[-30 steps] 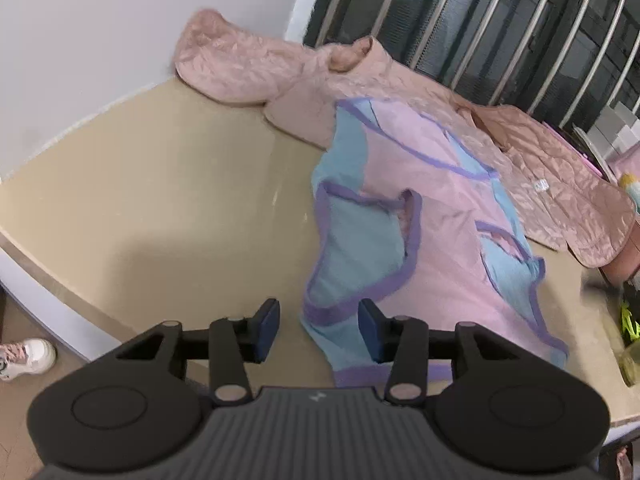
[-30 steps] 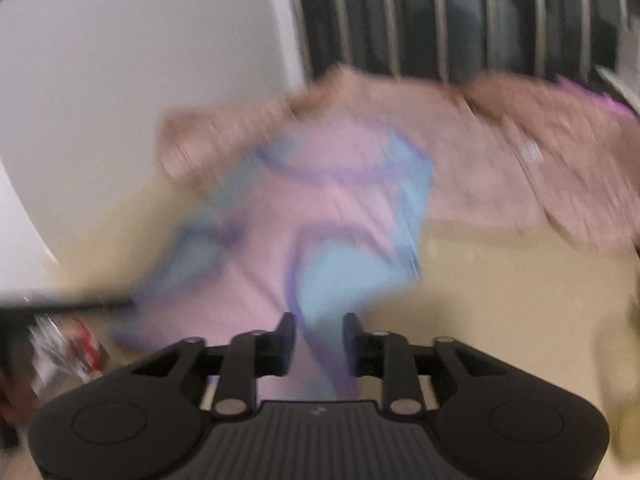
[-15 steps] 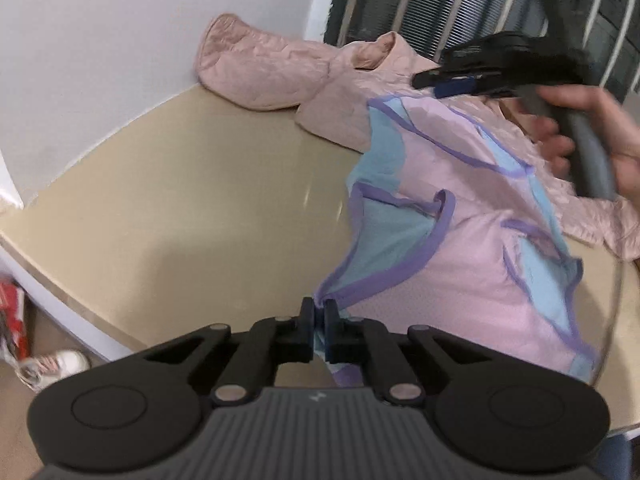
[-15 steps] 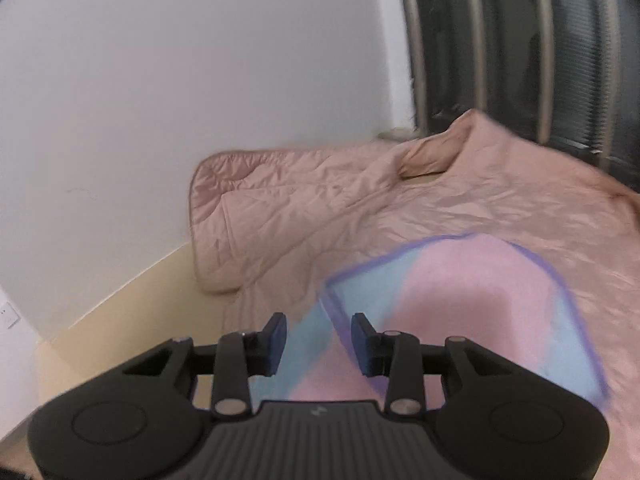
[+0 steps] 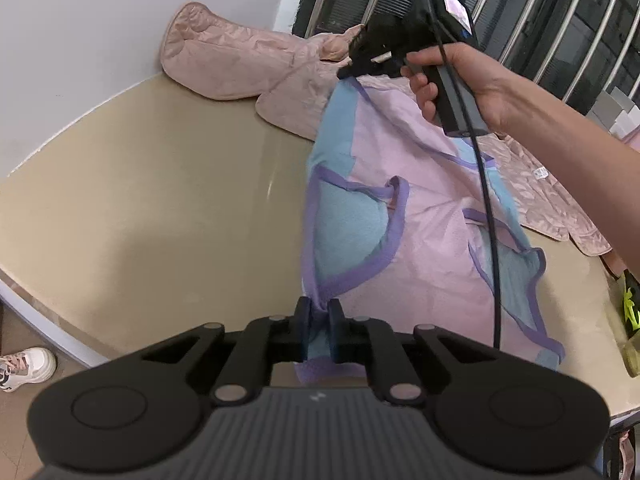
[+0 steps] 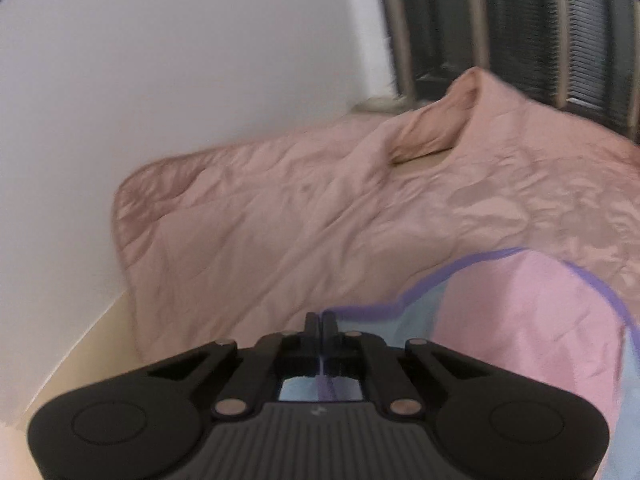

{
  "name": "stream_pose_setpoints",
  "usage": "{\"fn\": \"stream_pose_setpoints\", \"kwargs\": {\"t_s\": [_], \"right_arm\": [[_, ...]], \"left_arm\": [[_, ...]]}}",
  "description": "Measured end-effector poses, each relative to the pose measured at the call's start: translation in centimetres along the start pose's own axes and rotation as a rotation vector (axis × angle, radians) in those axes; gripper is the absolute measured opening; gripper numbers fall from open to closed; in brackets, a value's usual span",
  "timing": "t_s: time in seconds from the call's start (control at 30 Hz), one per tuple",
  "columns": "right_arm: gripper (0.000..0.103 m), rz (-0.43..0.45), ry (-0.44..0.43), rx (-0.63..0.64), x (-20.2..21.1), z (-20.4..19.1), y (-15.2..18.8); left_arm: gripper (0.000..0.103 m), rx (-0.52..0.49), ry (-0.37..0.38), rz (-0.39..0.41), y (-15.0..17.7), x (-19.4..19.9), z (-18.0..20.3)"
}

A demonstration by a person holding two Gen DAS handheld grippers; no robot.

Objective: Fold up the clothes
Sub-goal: 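Lift the garment's trimmed edge with the right gripper and fold it toward the jacket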

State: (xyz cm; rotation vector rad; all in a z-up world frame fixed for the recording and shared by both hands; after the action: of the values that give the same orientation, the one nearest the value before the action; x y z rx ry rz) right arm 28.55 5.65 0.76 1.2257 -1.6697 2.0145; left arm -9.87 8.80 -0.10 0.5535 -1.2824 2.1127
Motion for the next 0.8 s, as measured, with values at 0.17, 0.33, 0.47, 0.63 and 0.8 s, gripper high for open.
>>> {"fn": "stream_pose_setpoints", "kwargs": {"t_s": [0.17,0.33,0.47,0.63,0.8], "right_arm": [[0.026,-0.08,-0.089,-0.01,-1.3,0.0,0.2],[0.001,-0.126,-0.05,0.072,-2.6,-2.0,0.5],[0.001,-0.069,-0.046,0.055,0.0,-0.9,-0.5],[0.001,0.013,-0.021,0.023,5.1,5.1,-0.9],[0.002,-0.058,0.093,-0.016,3.8,10.9,1.1]], "left_arm": [[0.039,0.019,-0.004,0.03,0.1,0.7,-0.2],[0.003,-0.006,0.059,0.048,0.1,1.1,1.5],[0.003,-0.025,0.109,0.063,0.0,1.4,2.8],[0.003,-0.072,0.227,0.038,0.7,0.6,6.2],[0.009,-0.031,0.312,-0.035,1.9,-1.9,8.1]]}}
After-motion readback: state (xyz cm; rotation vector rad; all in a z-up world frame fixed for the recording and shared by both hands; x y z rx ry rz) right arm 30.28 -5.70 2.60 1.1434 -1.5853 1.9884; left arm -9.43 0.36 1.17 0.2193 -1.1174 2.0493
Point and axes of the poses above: each gripper's, at about its wrist camera, not at the fingertips, and x roughly against the way its jaws point, z to its right, y to its underside, the point moved 5 cm from there along -x, roughly the way its jaws point, and after that the axes turned 15 degrees about y, right-handed, at the moved point
